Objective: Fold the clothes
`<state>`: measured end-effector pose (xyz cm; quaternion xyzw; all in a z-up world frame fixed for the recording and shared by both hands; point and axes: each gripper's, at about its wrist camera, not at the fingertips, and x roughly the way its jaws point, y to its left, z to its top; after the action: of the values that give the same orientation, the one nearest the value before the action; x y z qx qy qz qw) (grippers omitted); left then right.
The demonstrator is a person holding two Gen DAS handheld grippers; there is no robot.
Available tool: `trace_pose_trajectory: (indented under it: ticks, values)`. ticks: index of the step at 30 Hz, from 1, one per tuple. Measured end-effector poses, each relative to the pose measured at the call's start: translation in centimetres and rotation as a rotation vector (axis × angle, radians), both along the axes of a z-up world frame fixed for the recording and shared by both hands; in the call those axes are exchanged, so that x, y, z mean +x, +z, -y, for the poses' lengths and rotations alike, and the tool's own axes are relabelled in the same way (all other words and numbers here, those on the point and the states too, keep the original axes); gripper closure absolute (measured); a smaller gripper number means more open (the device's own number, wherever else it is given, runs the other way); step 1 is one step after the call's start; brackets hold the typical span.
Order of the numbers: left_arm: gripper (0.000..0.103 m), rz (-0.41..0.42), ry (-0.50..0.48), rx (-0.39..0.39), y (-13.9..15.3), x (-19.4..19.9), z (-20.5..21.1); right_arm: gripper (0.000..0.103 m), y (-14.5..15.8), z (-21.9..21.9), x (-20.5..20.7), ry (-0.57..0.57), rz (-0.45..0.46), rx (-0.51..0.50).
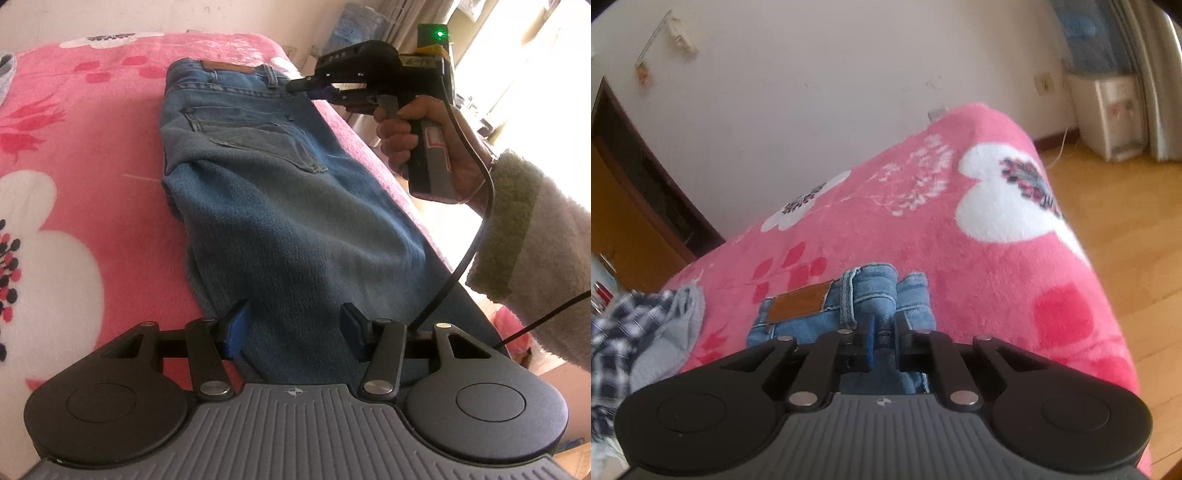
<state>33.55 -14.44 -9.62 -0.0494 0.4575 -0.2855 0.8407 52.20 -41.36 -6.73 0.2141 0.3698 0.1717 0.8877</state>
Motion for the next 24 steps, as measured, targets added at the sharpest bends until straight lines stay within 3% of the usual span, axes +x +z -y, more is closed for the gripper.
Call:
trace_pose_trajectory:
  ticks: [2,7,10,16,24]
  values:
    - [0.051,0.002,0.001,0.004,0.0,0.0,0.1,0.077,-0.3,0.0,0.3,-0.013,-0.018,0.005]
    - [0.051,0.009,0.003,0.008,0.2,-0.4,0.1,0.073,-0.6,-1.0,0.4,0.019,-0.017,-0.022]
    - [0.051,0.016,0.007,0.009,0.2,-0.5,0.2,0.092,-0.4,-1.5,-0.1,0.03,0.022,-0.07]
    - [0.051,0.014,0.006,0.016,0.5,-0.7,0.0,0.094,1.0,-0.9,-1.8,-0.006,0.127,-0.065]
    - [0.051,0.013,0.01,0.012,0.4,-0.6,-0.7,0.094,0.1,0.5,-1.5,-0.028,0.108,-0.044]
